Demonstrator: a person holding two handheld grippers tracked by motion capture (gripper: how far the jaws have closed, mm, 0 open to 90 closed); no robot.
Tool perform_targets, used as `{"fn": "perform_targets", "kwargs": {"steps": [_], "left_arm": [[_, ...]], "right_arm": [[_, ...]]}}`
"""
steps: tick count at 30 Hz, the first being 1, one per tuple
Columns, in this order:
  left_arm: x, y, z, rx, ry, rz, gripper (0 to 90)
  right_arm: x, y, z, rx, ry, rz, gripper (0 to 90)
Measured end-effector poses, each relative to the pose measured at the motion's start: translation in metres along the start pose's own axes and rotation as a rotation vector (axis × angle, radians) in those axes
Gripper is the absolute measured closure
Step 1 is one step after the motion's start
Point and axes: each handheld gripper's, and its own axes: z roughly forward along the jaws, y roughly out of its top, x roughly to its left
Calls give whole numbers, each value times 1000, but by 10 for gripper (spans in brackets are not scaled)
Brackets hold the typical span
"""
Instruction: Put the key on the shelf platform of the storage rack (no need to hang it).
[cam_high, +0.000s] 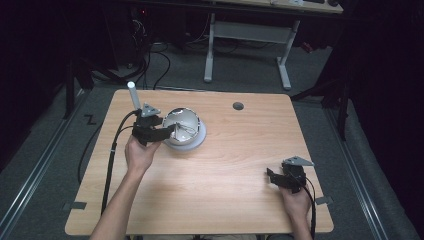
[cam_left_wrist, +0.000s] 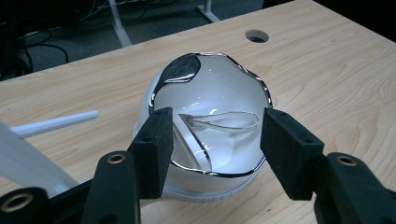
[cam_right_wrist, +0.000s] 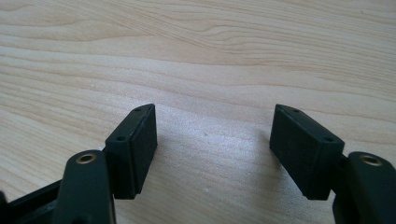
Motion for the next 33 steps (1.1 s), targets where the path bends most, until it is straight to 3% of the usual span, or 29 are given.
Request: {"fn": "perform_targets", "kwargs": {"steps": [33], "left_arm": [[5,-21,-47,-51,1,10,455]], "right_arm": [[0,0,0,-1,-2,1,326]]}}
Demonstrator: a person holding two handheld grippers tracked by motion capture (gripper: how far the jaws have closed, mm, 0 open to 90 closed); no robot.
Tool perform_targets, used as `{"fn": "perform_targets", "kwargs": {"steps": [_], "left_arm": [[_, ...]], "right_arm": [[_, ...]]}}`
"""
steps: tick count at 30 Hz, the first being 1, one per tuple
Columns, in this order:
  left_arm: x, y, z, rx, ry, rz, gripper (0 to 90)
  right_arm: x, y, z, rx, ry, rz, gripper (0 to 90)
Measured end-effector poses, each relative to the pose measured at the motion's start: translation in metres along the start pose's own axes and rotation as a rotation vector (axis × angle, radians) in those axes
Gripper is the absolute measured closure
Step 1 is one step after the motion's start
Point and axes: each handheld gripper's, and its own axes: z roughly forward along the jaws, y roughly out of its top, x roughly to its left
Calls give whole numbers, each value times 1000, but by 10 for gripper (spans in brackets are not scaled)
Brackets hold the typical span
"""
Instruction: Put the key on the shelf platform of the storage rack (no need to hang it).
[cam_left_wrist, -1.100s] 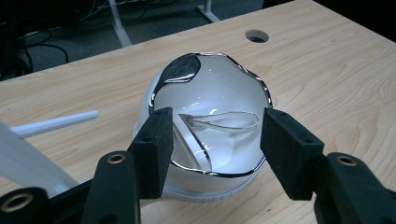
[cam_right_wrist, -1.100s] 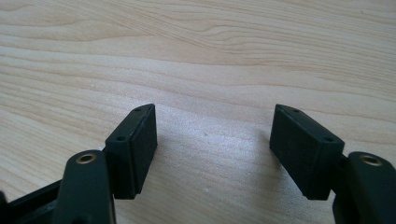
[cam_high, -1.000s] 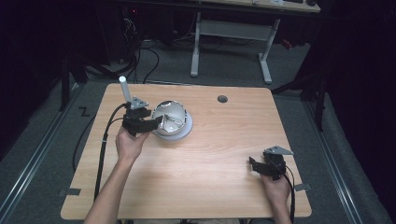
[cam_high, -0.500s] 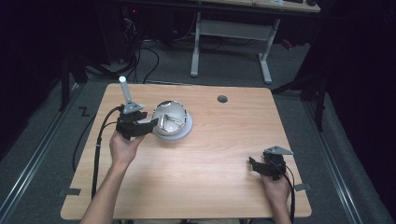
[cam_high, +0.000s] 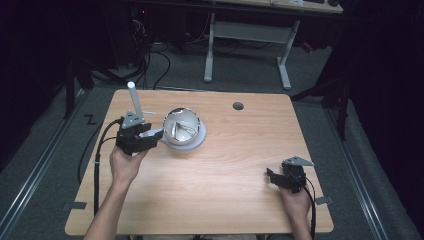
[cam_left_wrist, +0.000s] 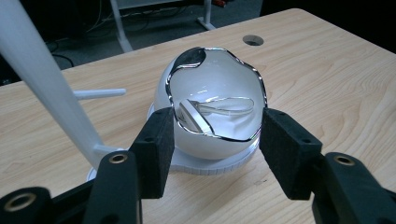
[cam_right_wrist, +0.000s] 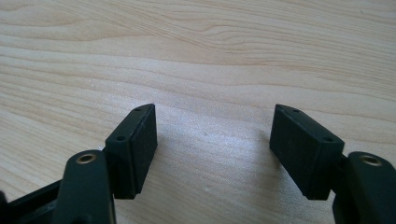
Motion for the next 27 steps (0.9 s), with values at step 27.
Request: {"fn": "perform_targets", "kwargs": {"steps": [27], "left_arm": [[-3,-14,-35,-38,13,26,411]], "right_arm": [[2,-1,-1,1,-1,0,325]]}}
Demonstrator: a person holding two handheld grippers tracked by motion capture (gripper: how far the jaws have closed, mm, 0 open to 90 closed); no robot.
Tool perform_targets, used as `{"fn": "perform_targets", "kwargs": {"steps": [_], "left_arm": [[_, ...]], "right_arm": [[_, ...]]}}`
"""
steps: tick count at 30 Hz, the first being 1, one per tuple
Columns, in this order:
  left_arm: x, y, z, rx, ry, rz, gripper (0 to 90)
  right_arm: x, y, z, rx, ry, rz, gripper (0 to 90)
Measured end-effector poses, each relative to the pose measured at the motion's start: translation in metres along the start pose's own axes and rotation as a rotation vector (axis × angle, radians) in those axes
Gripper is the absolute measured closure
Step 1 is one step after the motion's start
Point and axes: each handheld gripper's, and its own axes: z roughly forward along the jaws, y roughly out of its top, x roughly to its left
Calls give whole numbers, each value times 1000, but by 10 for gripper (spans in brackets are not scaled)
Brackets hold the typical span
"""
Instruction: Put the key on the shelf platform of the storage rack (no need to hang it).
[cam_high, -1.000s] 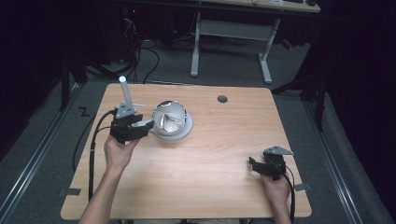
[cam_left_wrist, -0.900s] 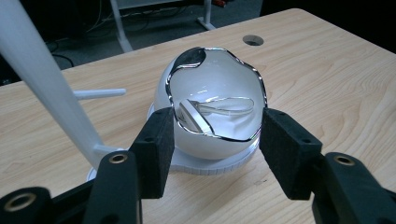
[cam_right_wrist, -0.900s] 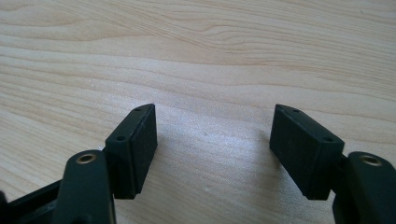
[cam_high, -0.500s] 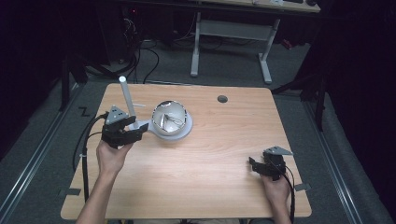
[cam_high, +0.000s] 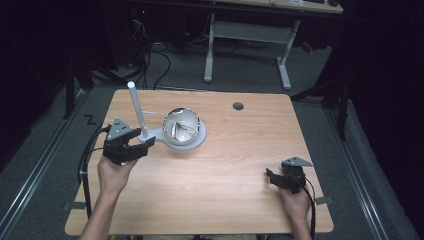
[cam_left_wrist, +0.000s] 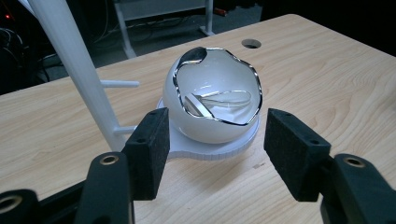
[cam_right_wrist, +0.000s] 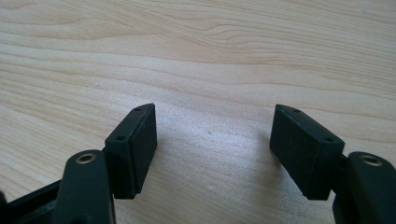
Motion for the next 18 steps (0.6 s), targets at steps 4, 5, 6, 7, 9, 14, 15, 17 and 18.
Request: {"fn": "perform_targets", "kwargs": {"steps": [4,5,6,7,9,14,15,17,18], "left_arm": [[-2,-3,-2,3,7,-2,410],[-2,-4,-2,3,8,-1,411],[-3,-5,-3,3,9,2,411],[-3,-6,-3,2,8,1,411],[-4,-7,-4,1,6,1,411],[-5,-9,-8,-6,2,-5,409],[-5,-10,-9,-4,4,-5,409],[-5,-12,-10,5,13,-1,408],[-5,-13,-10,8,14,-4,407]], "right_arm": [[0,0,0,0,0,0,324],[0,0,0,0,0,0,324],[0,0,0,0,0,0,324],[0,0,0,0,0,0,324],[0,0,0,0,0,0,324],[0,0,0,0,0,0,324],[0,0,0,0,0,0,324],[0,0,0,0,0,0,324],[0,0,0,0,0,0,324]]}}
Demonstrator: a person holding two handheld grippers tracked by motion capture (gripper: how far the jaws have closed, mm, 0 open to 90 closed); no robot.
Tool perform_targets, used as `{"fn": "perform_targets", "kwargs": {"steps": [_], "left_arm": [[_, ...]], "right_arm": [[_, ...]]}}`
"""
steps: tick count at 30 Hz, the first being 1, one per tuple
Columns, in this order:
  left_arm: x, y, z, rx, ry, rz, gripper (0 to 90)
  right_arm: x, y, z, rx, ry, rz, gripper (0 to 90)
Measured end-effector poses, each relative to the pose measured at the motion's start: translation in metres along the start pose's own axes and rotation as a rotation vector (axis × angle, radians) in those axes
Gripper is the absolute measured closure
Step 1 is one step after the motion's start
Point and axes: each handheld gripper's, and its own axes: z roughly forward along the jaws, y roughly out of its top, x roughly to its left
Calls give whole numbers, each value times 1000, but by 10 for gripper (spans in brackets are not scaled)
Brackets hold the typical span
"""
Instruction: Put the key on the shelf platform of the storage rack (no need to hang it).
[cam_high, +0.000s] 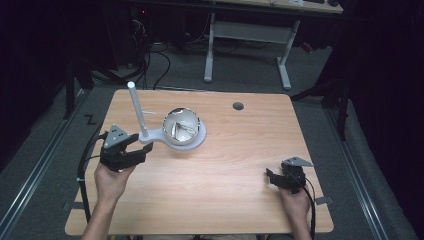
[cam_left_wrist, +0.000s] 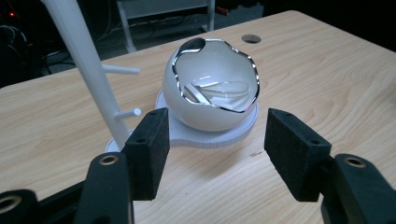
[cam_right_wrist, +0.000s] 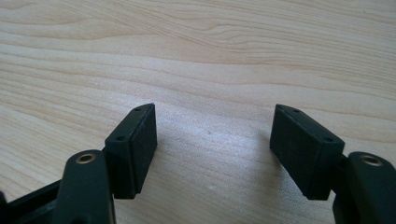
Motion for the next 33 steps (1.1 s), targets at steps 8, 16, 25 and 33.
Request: {"fn": "perform_targets", "kwargs": {"steps": [8,16,25,33], "left_arm": [[0,-6,-5,-7,7,-8,404],[0,-11,-7,-5,8,-12,399],[-1,-19,-6,6,9,-15,396],[-2,-27,-2,16,11,-27,394]], "right_arm": [[0,0,0,0,0,0,324],[0,0,0,0,0,0,324],[0,0,0,0,0,1,325],[0,0,0,0,0,0,324]]}}
